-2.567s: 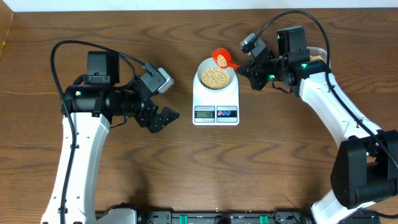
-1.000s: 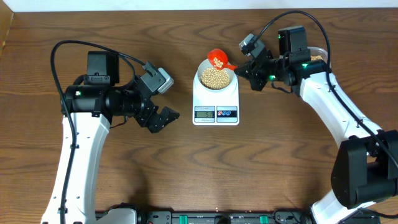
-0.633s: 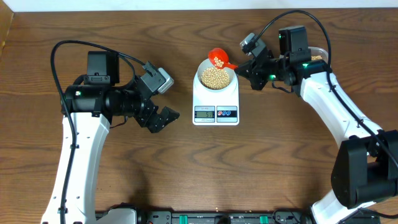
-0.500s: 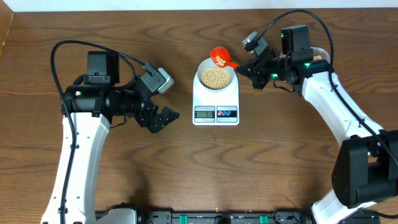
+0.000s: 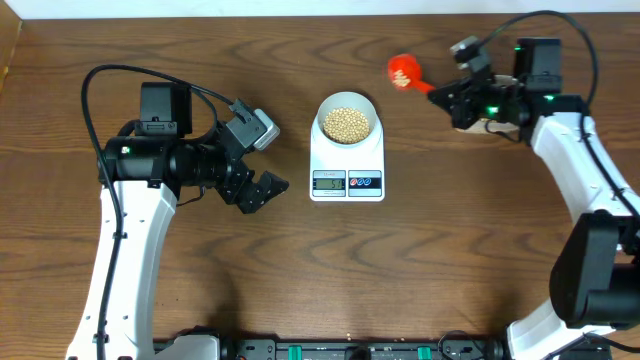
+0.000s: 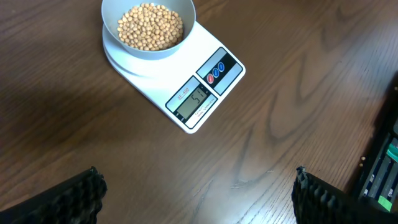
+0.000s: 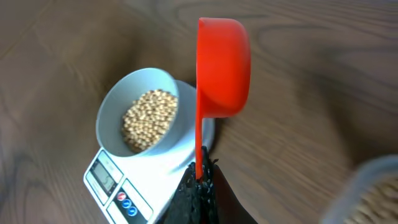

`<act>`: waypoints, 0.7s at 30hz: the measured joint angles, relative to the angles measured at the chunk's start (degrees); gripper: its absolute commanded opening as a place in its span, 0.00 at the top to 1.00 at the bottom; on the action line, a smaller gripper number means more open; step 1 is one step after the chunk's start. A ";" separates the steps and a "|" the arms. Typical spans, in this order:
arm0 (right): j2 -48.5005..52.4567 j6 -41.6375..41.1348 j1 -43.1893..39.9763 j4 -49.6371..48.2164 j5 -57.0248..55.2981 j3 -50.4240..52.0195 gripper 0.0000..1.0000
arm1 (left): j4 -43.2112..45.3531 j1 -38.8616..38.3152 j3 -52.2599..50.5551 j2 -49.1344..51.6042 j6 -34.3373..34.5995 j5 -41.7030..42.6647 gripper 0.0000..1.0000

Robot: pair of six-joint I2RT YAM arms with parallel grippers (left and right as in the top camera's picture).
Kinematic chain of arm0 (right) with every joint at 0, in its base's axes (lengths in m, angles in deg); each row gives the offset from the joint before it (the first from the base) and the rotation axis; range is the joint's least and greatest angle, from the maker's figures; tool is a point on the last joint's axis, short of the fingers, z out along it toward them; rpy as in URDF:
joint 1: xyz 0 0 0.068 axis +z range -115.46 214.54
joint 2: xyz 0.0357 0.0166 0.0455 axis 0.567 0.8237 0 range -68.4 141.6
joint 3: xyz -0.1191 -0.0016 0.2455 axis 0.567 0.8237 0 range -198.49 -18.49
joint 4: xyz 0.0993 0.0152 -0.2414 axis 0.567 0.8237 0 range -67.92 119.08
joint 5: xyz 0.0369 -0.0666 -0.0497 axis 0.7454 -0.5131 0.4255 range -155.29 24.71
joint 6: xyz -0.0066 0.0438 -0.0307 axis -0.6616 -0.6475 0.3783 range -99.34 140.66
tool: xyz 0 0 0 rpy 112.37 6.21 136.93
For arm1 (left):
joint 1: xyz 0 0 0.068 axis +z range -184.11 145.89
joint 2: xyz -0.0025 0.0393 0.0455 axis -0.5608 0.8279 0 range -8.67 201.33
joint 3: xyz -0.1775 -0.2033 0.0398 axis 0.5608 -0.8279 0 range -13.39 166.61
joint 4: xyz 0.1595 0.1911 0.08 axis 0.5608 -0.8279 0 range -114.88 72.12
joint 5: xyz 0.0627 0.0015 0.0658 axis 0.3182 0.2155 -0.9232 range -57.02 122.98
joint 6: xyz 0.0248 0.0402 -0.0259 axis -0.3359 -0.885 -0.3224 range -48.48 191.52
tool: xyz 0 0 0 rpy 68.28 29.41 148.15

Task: Scoop item into bowl and weigh 50g on scale
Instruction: 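Move the red scoop right back to the soybean tub, then scoop a small amount of soybeans from the tub with the red scoop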

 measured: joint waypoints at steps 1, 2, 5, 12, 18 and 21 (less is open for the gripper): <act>0.00 -0.09 -1.29 0.24 0.35 0.00 0.99 | 0.00 0.00 0.00 0.00 0.00 0.02 0.02; 0.00 -0.17 -2.16 0.48 0.50 0.00 0.99 | 0.00 0.00 0.00 0.00 0.00 0.00 0.02; 0.00 -0.52 -6.60 2.60 0.72 0.00 0.99 | 0.00 0.00 0.00 0.00 0.00 0.00 0.02; 0.00 2.56 -14.82 7.85 -4.87 0.00 0.99 | 0.00 0.02 0.00 -0.02 0.00 0.00 0.02; -1.25 7.39 -15.78 8.15 -16.09 0.00 0.99 | 0.00 0.00 0.00 -0.02 0.00 0.00 0.02; -3.80 9.22 -15.04 8.37 -21.24 0.00 0.99 | 0.00 0.02 0.00 0.00 0.00 0.00 0.02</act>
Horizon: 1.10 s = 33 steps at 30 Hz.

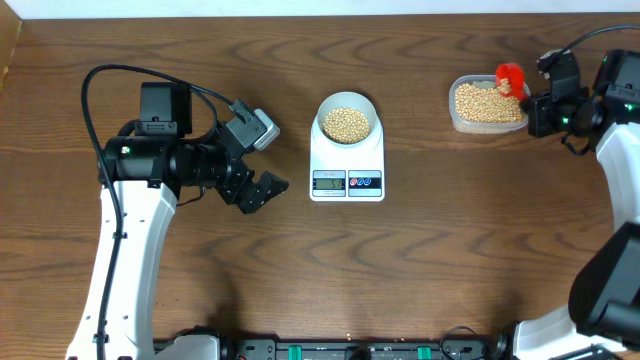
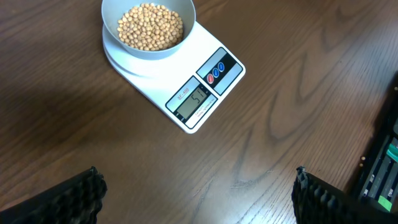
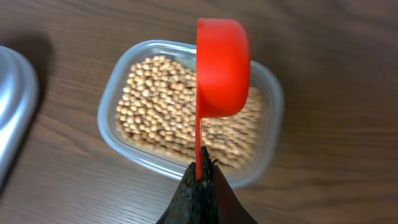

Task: Scoop item into bowl and weigh 50g on scale
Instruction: 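Scoop a small amount of soybeans from the tub with the red scoop, then carry the red scoop left and lower it into the bowl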

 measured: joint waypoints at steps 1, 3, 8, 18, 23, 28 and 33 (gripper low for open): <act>-0.83 0.42 0.28 0.17 -1.36 0.00 0.99 | 0.00 0.00 0.00 0.00 0.00 0.00 0.02; -2.38 1.20 0.87 0.74 -4.09 0.00 0.99 | 0.00 -0.02 0.00 0.00 0.00 0.00 0.02; -4.22 3.28 3.54 1.53 -10.93 0.00 0.99 | 0.00 -0.02 0.00 0.00 0.00 0.00 0.02; -4.22 4.87 8.44 0.17 -16.39 0.00 0.99 | 0.00 0.00 0.00 0.00 0.00 0.00 0.02; -4.22 4.85 10.51 -1.46 -9.44 0.00 0.99 | 0.00 -0.02 0.00 0.00 0.00 0.00 0.02; -4.22 4.35 12.55 -3.74 8.44 0.00 0.99 | 0.00 -0.02 0.00 0.00 0.00 0.00 0.02; -4.17 4.15 17.05 -5.70 16.33 0.00 0.99 | 0.00 0.00 0.00 0.00 0.00 0.00 0.02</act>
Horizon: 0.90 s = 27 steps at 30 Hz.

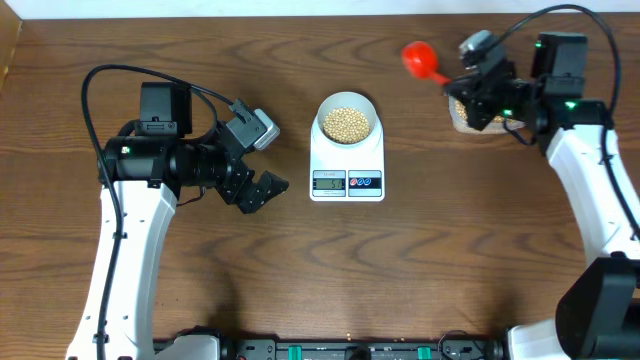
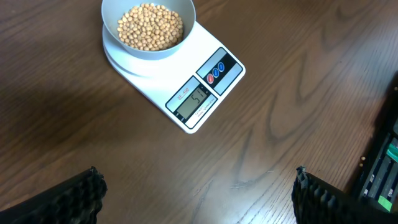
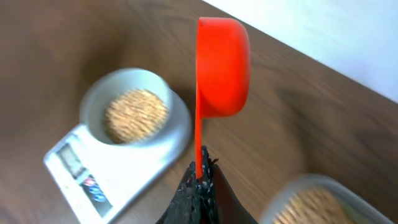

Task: Scoop item into bowl and weigh 50g on scale
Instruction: 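Carry the red scoop left and lower it into the bowl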

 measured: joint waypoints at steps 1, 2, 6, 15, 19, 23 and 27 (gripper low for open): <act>0.04 0.00 0.72 -0.28 0.42 0.00 0.99 | 0.00 -0.02 0.00 0.00 0.00 0.00 0.02; 0.37 0.00 2.23 -0.87 0.57 0.00 0.99 | 0.00 -0.02 0.00 -0.02 0.00 0.00 0.02; 2.78 -0.04 6.69 -2.69 -1.25 0.00 0.99 | 0.02 -0.02 0.00 0.00 0.00 0.00 0.02; 7.26 3.41 14.93 -3.61 -11.82 0.00 0.99 | 0.00 -0.02 0.00 0.00 0.00 0.00 0.02; 8.04 5.11 17.18 -3.61 -14.82 0.00 0.99 | 0.00 0.00 0.00 0.00 0.00 0.00 0.02; 9.27 5.68 18.47 -3.13 -18.25 0.00 0.99 | 0.00 -0.02 0.00 -0.02 0.00 0.00 0.02; 10.80 7.06 19.19 -1.75 -21.07 0.00 0.99 | 0.00 -0.02 0.00 0.00 0.00 0.00 0.02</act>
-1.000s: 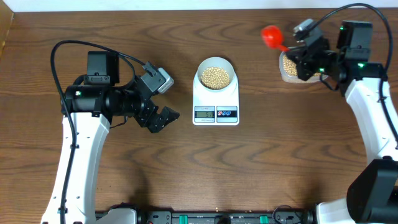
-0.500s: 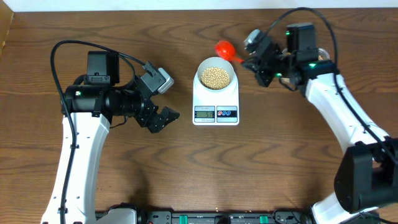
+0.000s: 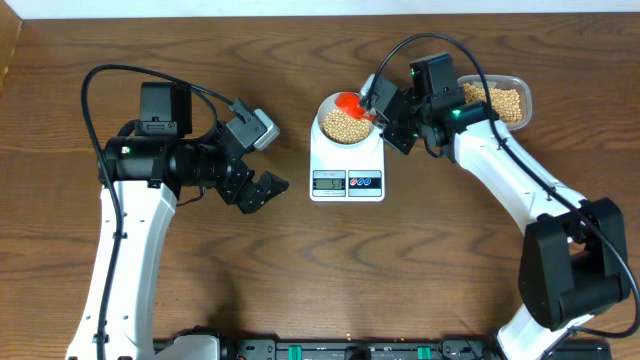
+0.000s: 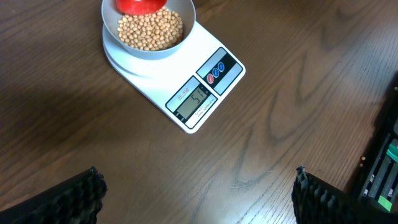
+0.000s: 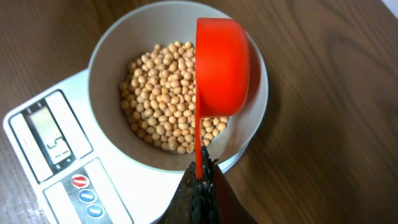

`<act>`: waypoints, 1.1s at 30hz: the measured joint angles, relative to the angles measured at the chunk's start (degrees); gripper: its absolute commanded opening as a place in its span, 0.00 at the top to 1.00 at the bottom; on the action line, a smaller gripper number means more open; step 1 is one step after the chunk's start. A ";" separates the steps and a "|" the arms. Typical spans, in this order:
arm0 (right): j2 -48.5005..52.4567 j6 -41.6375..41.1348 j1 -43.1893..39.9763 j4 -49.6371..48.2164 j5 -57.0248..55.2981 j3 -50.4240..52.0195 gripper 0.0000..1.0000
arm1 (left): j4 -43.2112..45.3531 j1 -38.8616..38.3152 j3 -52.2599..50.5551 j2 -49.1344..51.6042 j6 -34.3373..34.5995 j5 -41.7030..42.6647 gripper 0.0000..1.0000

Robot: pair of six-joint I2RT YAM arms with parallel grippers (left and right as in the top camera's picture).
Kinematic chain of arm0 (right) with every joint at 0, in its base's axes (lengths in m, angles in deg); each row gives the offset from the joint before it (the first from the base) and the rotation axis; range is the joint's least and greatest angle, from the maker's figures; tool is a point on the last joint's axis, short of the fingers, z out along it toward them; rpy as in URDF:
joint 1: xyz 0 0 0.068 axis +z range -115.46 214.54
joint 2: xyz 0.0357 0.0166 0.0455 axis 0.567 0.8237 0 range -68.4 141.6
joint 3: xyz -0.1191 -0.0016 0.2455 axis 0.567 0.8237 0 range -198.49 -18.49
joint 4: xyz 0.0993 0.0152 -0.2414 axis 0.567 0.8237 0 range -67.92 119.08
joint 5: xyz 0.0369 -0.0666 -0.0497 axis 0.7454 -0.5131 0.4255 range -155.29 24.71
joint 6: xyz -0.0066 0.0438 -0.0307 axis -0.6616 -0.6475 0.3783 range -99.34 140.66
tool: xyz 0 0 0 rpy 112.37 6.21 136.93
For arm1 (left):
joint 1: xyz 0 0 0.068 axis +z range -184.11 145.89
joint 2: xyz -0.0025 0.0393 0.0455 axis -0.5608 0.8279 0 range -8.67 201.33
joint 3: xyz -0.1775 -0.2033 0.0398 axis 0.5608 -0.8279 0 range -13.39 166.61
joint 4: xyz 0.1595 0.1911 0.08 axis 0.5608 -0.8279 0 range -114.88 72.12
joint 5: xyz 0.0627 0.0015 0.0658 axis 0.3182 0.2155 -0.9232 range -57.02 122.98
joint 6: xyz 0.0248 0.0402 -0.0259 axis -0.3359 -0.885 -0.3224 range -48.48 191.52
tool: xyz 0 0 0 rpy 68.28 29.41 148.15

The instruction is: Scoop item into bowl and weigh 50g on scale

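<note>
A white bowl [image 3: 347, 110] of tan beans [image 5: 158, 93] stands on the white digital scale [image 3: 347, 172]. My right gripper [image 5: 200, 171] is shut on the handle of a red scoop [image 5: 221, 65], whose cup hangs over the right side of the bowl, turned on its side. The scoop [image 3: 351, 104] also shows over the bowl in the overhead view, and its edge [image 4: 140, 5] in the left wrist view. The scale's display [image 4: 191, 102] is lit. My left gripper [image 3: 262, 192] stands open over bare table left of the scale, empty.
A clear plastic tub [image 3: 500, 100] of the same beans sits at the back right, partly behind my right arm. The table's far edge runs along the top of the overhead view.
My right gripper has carried the red scoop from above the table between tub and scale to directly over the bowl. The left arm has not moved.
The right gripper held the scoop to the right of the scale, then over the bean tub, then up between tub and scale, and now over the bowl. The left gripper stayed open beside the scale throughout.
</note>
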 measured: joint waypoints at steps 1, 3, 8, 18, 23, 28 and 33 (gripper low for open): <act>0.02 0.04 0.07 0.02 -0.13 0.00 0.99 | 0.00 0.02 0.00 0.00 0.00 0.00 0.02; 0.09 0.52 0.22 0.83 -0.57 0.00 0.99 | 0.00 0.00 0.00 0.00 0.02 0.00 0.02; 0.09 1.01 0.22 1.77 -0.68 0.00 0.99 | 0.00 0.00 0.00 0.00 0.00 0.02 0.02; 0.09 -5.35 0.26 1.92 5.05 0.00 0.99 | 0.00 0.00 0.00 0.00 0.00 0.00 0.02; 0.09 -8.85 0.26 1.90 6.12 0.00 0.99 | 0.00 0.00 0.00 0.00 0.02 0.00 0.02; 0.09 -14.25 -0.42 1.92 8.83 0.00 0.99 | 0.00 0.02 0.00 0.00 0.00 0.00 0.02; 0.09 -18.53 -3.82 1.90 13.53 0.00 0.99 | 0.00 0.02 0.00 0.00 0.00 0.00 0.02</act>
